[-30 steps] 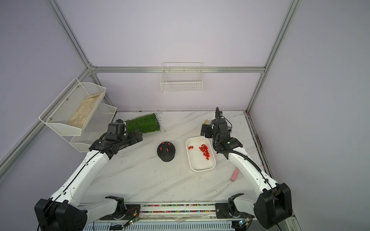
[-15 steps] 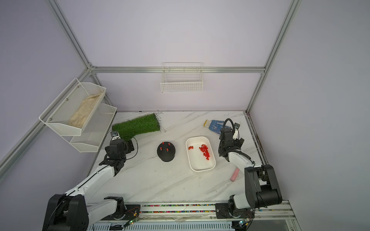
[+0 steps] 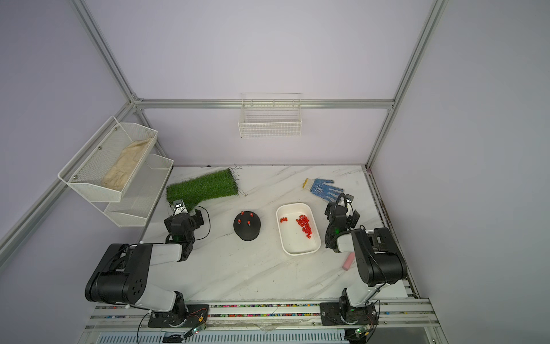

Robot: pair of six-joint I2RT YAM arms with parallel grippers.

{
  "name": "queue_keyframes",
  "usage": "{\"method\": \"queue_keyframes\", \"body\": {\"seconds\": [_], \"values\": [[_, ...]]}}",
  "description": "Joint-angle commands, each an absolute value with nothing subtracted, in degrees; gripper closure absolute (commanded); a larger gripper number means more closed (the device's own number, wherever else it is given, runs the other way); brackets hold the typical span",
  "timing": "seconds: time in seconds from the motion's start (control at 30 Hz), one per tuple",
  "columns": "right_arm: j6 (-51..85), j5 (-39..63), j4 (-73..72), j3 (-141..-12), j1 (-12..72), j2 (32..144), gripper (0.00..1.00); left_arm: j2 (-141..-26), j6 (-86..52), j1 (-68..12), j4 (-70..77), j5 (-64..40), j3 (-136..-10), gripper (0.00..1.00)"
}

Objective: Cover the protruding screws with screw protection sleeves
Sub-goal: Reset both arms

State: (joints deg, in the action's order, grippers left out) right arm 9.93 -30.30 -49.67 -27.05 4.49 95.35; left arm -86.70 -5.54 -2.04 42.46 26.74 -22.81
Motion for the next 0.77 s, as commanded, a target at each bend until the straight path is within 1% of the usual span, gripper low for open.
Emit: {"method": "queue_keyframes", "body": {"seconds": [0.0,0.03,0.07,0.13,0.2,0.27,0.3,0.47,0.57,0.73], "values": [[5.9,-18.6,-61.1,-24.9,4.1,98.5,0.03,-90.5,-1.2,-2.6,57.5,21.9,-20.1,0.00],[4.7,-17.5,-63.8,-24.7,4.1,100.5,0.03,-92.0,-0.1,-2.7,62.8,22.1,-19.2,0.00],[2.3,-18.5,-71.7,-24.0,4.4,104.0,0.03,-91.0,-0.9,-2.7,59.7,22.0,-19.8,0.00],[5.8,-18.4,-60.2,-26.5,4.7,101.0,0.03,-89.3,-3.0,-2.7,52.2,23.4,-22.2,0.00],[2.6,-19.6,-67.7,-24.9,4.8,103.1,0.03,-89.6,-2.6,-2.7,53.4,23.3,-21.8,0.00],[4.3,-18.9,-63.1,-25.8,5.3,102.0,0.03,-90.9,-1.4,-2.7,57.9,22.9,-20.6,0.00],[3.3,-19.3,-64.2,-25.6,5.3,102.4,0.03,-91.1,-1.2,-2.7,58.7,22.9,-20.3,0.00],[3.1,-19.2,-64.4,-25.9,5.3,102.8,0.03,-90.7,-1.4,-2.7,57.6,22.9,-20.6,0.00],[4.4,-16.7,-62.5,-26.6,4.2,102.7,0.03,-90.7,-1.4,-2.7,57.6,22.9,-20.7,0.00],[3.8,-16.8,-62.8,-26.1,4.0,102.3,0.03,-90.6,-1.4,-2.7,57.6,22.9,-20.6,0.00]]}}
